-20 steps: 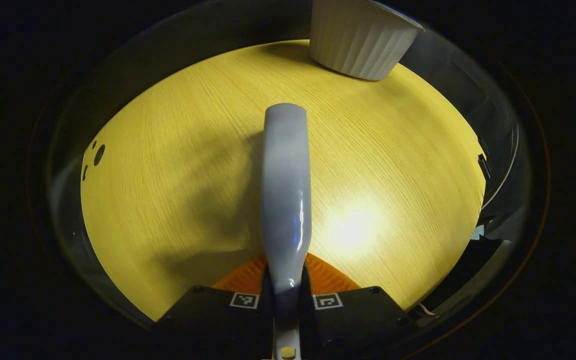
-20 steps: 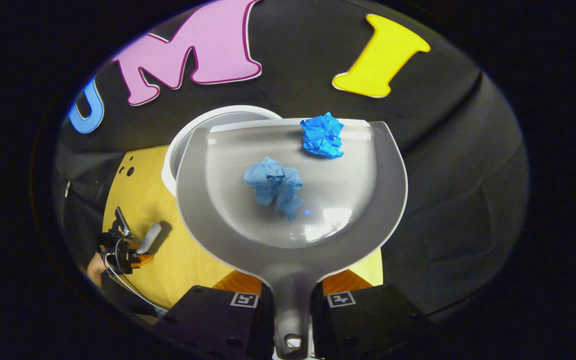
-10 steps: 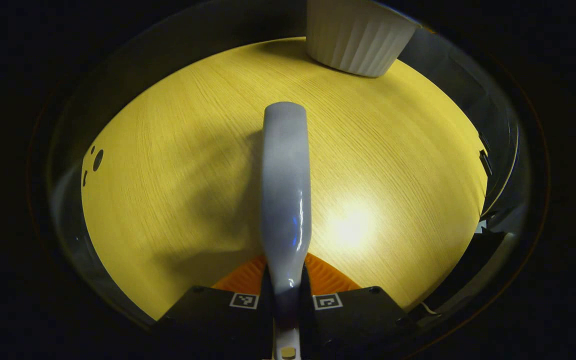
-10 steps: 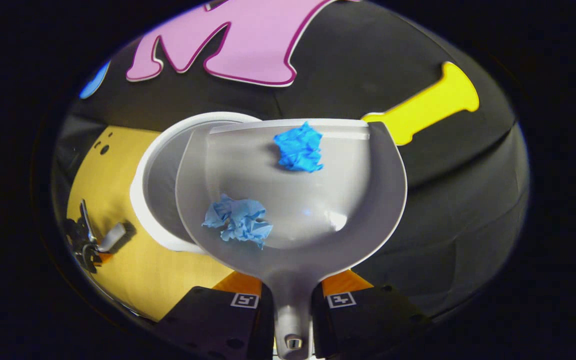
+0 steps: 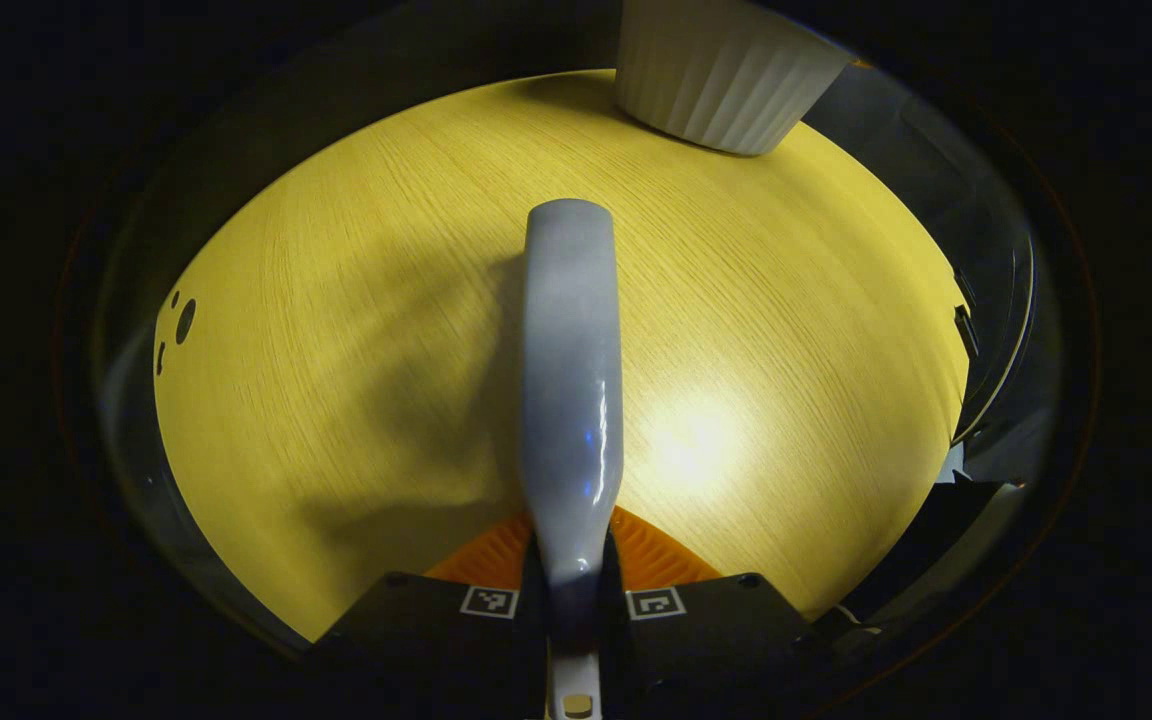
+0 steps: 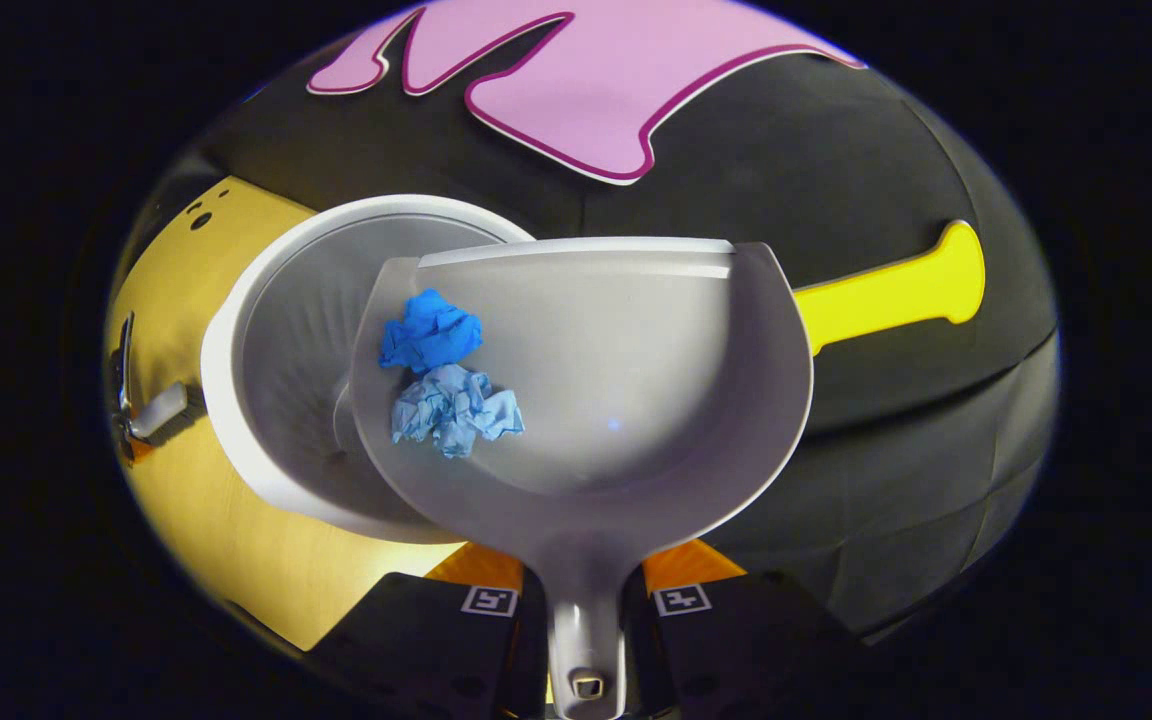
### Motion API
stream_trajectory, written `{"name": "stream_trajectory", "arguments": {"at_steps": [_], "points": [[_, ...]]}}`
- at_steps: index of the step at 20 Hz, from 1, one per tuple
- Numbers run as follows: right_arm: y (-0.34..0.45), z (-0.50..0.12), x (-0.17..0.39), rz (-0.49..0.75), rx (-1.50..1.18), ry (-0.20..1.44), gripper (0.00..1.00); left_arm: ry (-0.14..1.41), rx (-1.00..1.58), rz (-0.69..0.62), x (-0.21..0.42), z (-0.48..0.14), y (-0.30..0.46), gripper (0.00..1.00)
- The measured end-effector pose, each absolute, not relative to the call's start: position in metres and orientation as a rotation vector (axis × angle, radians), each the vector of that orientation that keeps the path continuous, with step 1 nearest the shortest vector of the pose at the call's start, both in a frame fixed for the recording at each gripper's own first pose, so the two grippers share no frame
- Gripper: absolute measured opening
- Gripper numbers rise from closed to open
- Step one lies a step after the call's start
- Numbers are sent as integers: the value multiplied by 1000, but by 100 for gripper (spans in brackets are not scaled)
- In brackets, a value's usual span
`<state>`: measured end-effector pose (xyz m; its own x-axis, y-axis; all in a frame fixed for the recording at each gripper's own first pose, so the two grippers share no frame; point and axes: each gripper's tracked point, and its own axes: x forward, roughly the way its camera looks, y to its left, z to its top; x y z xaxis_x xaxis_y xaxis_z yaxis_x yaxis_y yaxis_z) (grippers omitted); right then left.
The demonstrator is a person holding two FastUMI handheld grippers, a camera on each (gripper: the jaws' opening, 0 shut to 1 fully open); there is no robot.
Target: Pick up the small broom and dustpan from the desktop, sweep the trash into the dustpan with the broom, and then empty the trash into the garbage bin.
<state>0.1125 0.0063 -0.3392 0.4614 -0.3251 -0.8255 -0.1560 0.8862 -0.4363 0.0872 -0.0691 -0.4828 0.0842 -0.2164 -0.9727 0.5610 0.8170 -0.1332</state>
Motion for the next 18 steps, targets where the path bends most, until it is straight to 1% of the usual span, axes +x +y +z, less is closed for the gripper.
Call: {"name": "stream_trajectory", "arguments": {"at_steps": [3, 4, 5, 11, 16, 18], "points": [[9, -337, 115, -71, -604, 1074, 34, 1366, 294, -582, 88, -482, -70, 25], [8, -335, 119, -65, -643, 1061, 34, 1367, 294, -580, 88, -483, -69, 28], [7, -333, 123, -59, -687, 1047, 34, 1367, 296, -582, 89, -482, -69, 25], [14, -312, 129, -35, -863, 1001, 33, 1372, 299, -575, 89, -483, -70, 25], [9, -293, 127, -25, -939, 984, 33, 1362, 279, -573, 89, -482, -68, 25], [9, -296, 130, -21, -970, 973, 33, 1366, 281, -573, 89, -482, -68, 25]]}}
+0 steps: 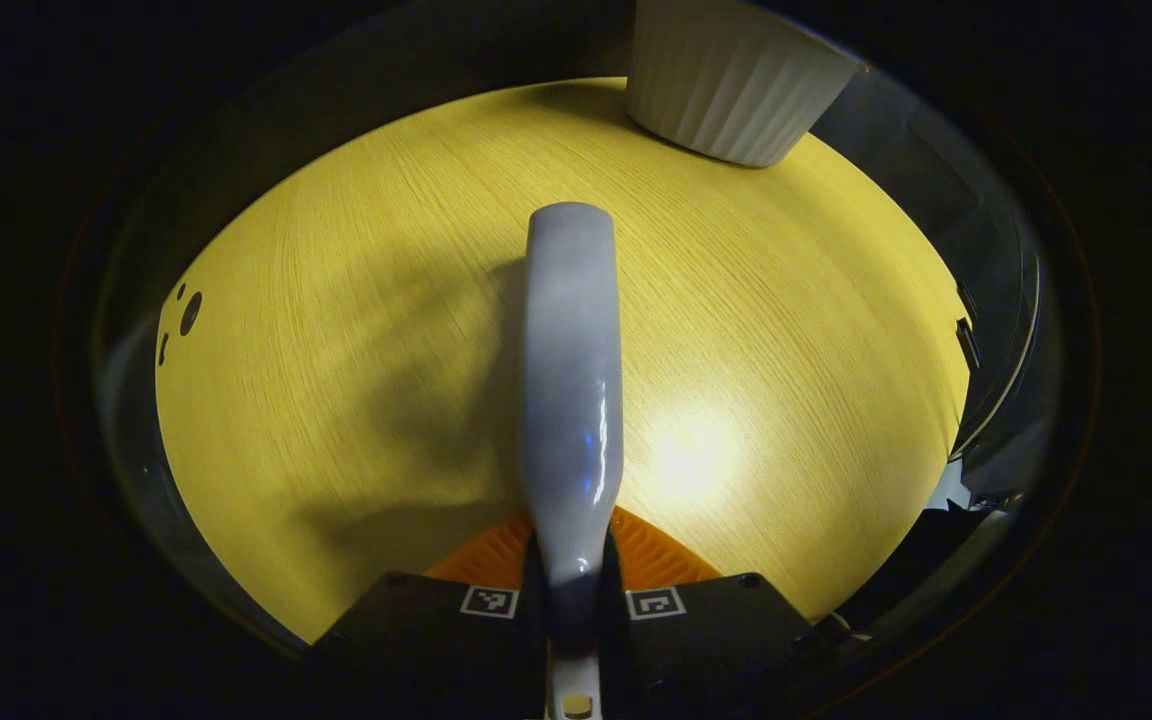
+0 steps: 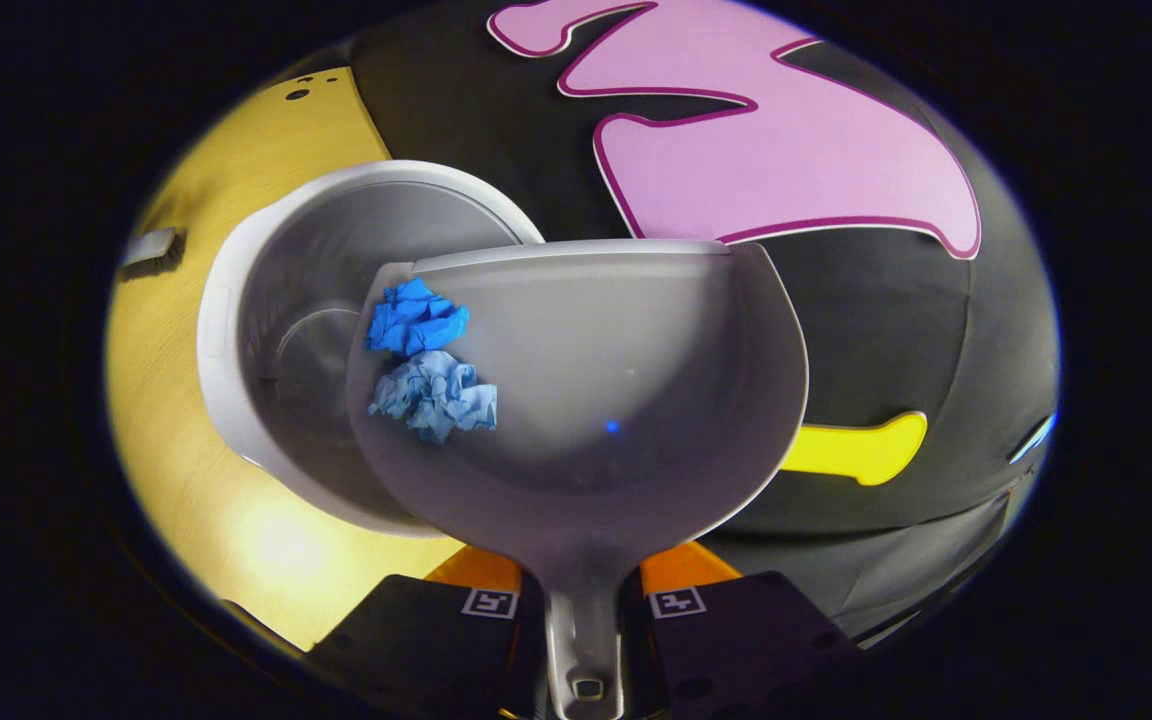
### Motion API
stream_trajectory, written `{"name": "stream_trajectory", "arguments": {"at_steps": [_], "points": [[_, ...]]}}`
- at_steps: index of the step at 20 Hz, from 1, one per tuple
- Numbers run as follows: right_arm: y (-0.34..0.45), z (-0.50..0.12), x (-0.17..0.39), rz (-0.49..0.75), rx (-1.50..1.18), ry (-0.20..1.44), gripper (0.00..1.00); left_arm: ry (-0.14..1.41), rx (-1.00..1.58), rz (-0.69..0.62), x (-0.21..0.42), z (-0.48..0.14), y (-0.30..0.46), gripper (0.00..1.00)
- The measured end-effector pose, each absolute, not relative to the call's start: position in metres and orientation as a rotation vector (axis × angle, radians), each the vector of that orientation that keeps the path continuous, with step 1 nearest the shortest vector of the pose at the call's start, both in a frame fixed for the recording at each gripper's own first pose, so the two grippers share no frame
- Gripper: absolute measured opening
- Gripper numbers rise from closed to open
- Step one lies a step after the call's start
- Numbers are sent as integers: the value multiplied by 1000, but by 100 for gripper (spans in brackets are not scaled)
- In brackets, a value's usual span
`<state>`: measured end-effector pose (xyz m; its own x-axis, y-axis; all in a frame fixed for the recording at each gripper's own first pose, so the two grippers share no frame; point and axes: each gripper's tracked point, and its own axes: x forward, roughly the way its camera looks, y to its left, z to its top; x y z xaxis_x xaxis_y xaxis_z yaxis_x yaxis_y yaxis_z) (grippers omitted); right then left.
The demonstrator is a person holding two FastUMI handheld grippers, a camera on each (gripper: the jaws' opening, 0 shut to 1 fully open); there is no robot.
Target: Pick up the small broom and dustpan from the desktop, sweep the trash into the dustpan with the broom, and then empty the trash into the garbage bin.
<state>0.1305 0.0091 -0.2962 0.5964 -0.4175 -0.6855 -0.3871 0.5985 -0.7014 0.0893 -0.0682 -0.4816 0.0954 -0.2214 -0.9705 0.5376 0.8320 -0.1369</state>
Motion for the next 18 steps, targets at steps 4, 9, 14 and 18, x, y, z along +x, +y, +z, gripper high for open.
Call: {"name": "stream_trajectory", "arguments": {"at_steps": [4, 9, 14, 18], "points": [[10, -287, 142, 10, -1101, 948, 33, 1380, 299, -577, 90, -482, -70, 25], [12, -285, 141, 15, -1156, 940, 33, 1370, 280, -570, 91, -482, -70, 25], [11, -289, 146, 64, -1267, 924, 33, 1400, 267, -564, 95, -482, -70, 25], [5, -289, 156, 77, -1307, 912, 33, 1400, 273, -555, 95, -482, -73, 25]]}}
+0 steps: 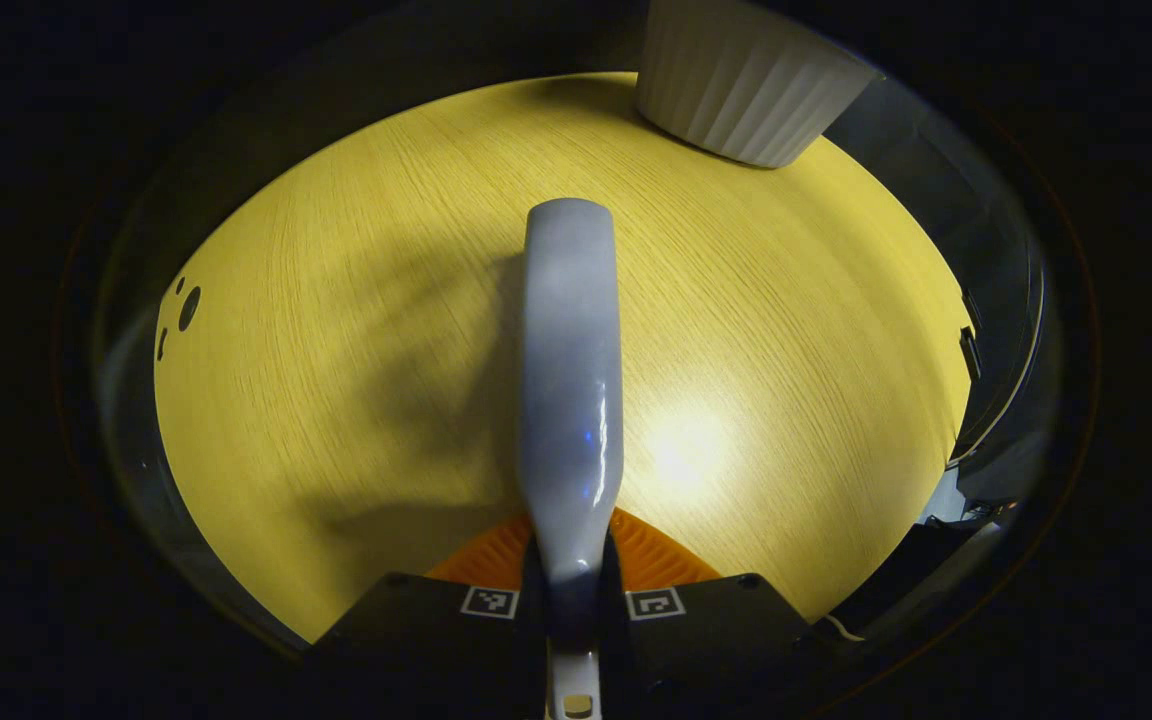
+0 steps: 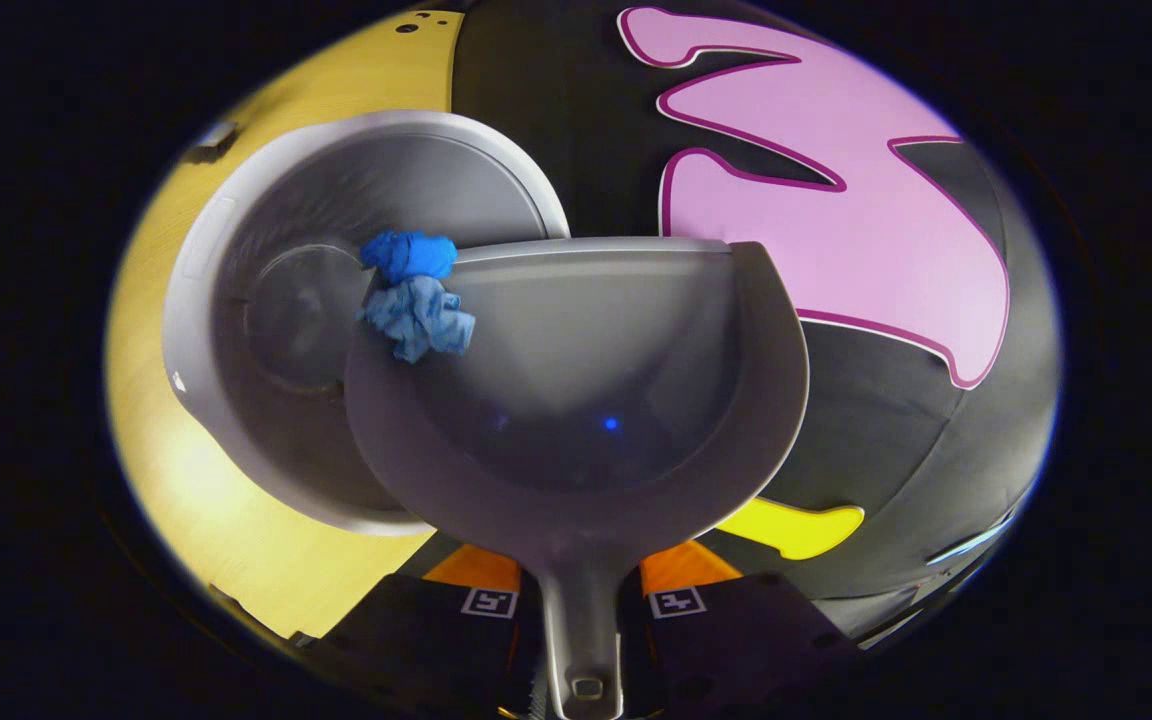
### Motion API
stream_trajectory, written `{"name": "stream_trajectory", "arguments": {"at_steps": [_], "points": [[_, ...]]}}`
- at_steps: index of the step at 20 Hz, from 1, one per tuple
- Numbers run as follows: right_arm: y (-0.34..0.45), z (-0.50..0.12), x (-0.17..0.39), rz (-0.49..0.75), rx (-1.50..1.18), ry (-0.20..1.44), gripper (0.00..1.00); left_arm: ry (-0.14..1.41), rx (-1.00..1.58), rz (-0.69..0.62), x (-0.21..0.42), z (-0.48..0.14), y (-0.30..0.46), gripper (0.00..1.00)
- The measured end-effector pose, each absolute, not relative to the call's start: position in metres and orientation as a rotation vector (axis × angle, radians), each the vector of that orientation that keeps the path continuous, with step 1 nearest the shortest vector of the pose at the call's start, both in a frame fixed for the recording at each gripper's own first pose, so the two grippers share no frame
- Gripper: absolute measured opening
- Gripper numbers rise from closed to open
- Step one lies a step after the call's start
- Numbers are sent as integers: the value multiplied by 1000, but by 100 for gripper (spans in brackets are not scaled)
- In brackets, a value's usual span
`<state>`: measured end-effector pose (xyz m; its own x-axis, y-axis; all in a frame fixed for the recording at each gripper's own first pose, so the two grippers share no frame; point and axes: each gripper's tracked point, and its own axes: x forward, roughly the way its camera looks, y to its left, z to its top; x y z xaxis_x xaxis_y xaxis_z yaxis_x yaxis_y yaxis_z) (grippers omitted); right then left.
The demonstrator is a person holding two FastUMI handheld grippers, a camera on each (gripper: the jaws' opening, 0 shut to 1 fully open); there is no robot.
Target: Pick up the small broom and dustpan from the desktop, sweep the trash into the dustpan with the broom, and then empty the trash into the garbage bin.
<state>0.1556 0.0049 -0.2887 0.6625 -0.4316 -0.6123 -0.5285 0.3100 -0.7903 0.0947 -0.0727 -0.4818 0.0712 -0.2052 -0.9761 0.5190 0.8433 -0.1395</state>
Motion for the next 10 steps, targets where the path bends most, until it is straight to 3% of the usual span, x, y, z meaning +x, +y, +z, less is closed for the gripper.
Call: {"name": "stream_trajectory", "arguments": {"at_steps": [5, 10], "points": [[7, -286, 163, 101, -1375, 878, 33, 1401, 273, -549, 95, -482, -73, 25], [2, -286, 162, 74, -1259, 908, 33, 1406, 277, -540, 94, -482, -74, 25]]}}
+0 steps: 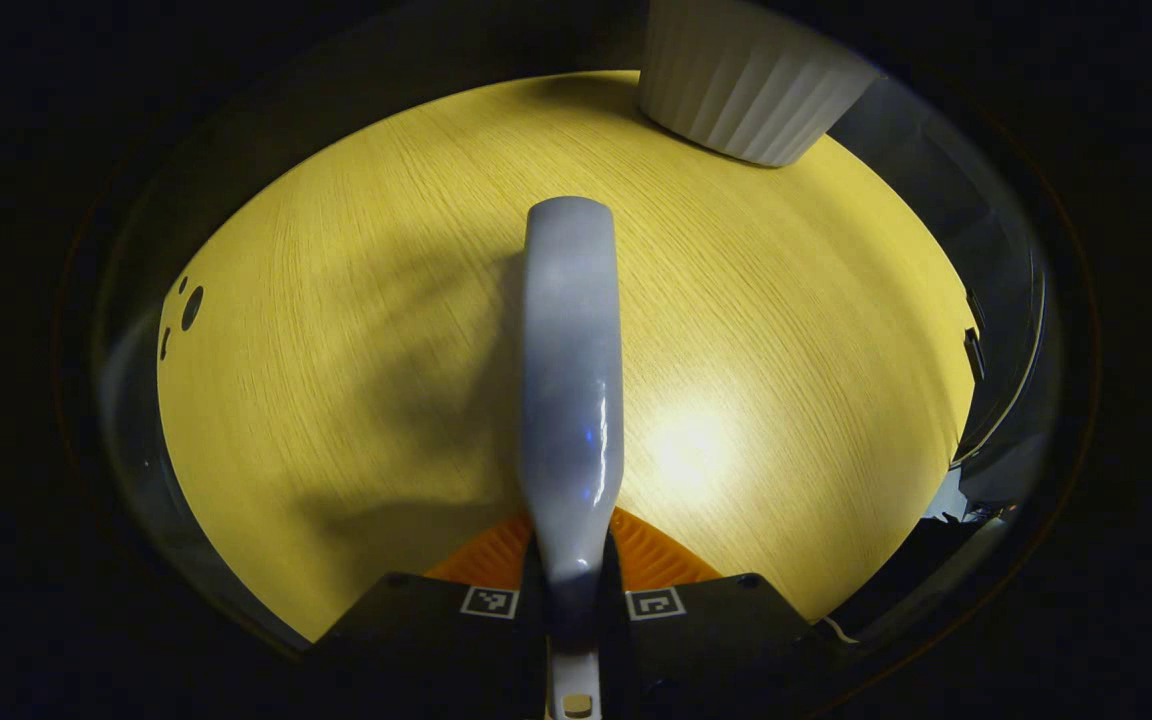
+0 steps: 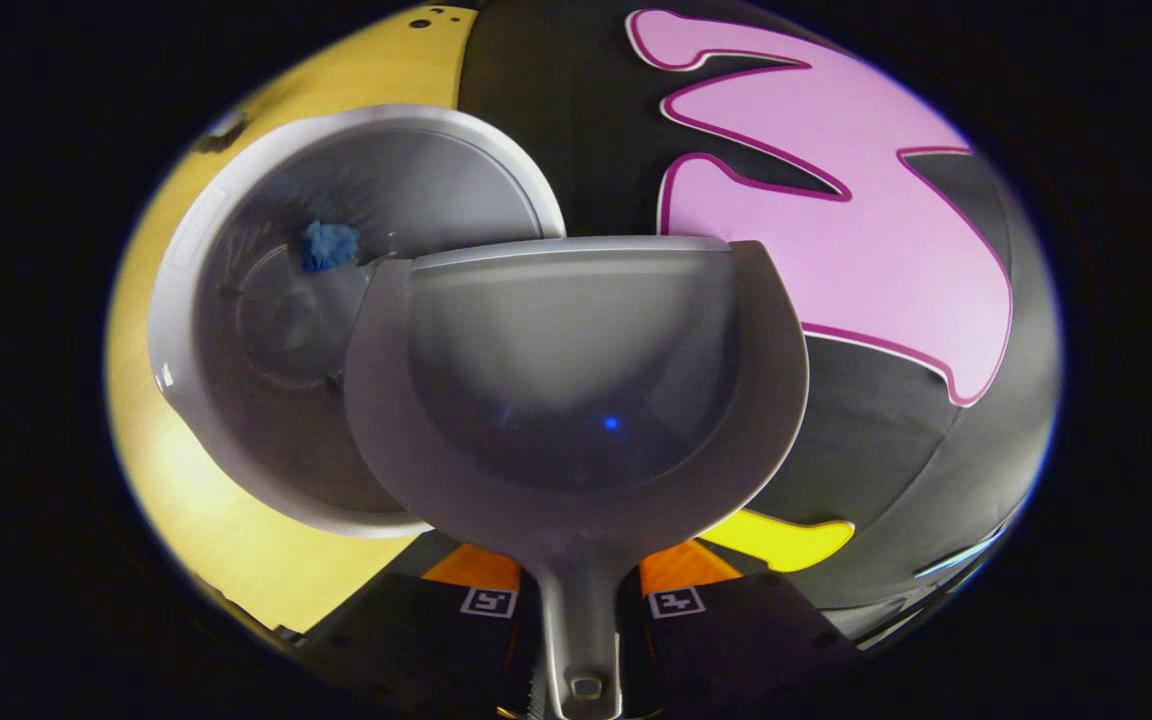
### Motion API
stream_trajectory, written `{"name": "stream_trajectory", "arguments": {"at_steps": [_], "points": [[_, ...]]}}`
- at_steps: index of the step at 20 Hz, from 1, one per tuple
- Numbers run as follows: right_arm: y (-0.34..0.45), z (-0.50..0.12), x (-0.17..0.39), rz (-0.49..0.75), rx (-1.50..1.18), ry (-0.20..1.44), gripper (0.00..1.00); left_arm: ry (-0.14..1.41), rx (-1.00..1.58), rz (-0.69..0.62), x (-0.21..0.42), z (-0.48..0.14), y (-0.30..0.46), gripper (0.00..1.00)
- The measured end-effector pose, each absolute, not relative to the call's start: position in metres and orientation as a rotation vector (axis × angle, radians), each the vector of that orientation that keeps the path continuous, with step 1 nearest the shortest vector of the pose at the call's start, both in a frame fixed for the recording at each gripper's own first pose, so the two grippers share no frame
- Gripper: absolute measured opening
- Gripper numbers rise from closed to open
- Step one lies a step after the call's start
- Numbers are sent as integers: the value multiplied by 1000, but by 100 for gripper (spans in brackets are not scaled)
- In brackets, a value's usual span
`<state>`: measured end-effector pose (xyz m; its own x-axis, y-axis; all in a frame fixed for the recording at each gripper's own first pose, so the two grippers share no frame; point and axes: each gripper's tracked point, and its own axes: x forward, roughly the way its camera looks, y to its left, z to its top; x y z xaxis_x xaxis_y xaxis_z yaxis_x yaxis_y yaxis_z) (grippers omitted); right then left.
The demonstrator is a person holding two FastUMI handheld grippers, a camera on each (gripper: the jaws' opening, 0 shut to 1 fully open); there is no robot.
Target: Pick up the small broom and dustpan from the desktop, sweep the trash into the dustpan with the broom, and then empty the trash into the garbage bin.
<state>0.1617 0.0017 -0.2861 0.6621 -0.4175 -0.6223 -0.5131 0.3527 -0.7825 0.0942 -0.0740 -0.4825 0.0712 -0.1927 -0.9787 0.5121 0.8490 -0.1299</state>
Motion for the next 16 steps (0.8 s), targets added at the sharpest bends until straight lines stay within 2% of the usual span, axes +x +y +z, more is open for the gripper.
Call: {"name": "stream_trajectory", "arguments": {"at_steps": [3, 4, 5, 10, 12, 13, 14, 16], "points": [[-5, -284, 153, 44, -1126, 932, 33, 1406, 278, -533, 94, -482, -74, 25], [-6, -285, 151, 35, -1061, 945, 33, 1405, 276, -528, 93, -482, -74, 28], [-7, -286, 150, 24, -986, 956, 33, 1406, 275, -525, 93, -482, -74, 25], [3, -312, 139, -10, -571, 1019, 33, 1412, 279, -518, 93, -483, -74, 25], [10, -318, 139, -23, -403, 1023, 33, 1411, 278, -512, 93, -484, -73, 25], [12, -315, 138, -24, -320, 1019, 29, 1410, 279, -509, 93, -483, -74, 25], [15, -314, 137, -22, -239, 1012, 33, 1410, 282, -508, 93, -484, -74, 25], [24, -310, 132, 2, -121, 991, 33, 1410, 286, -505, 92, -483, -74, 25]]}}
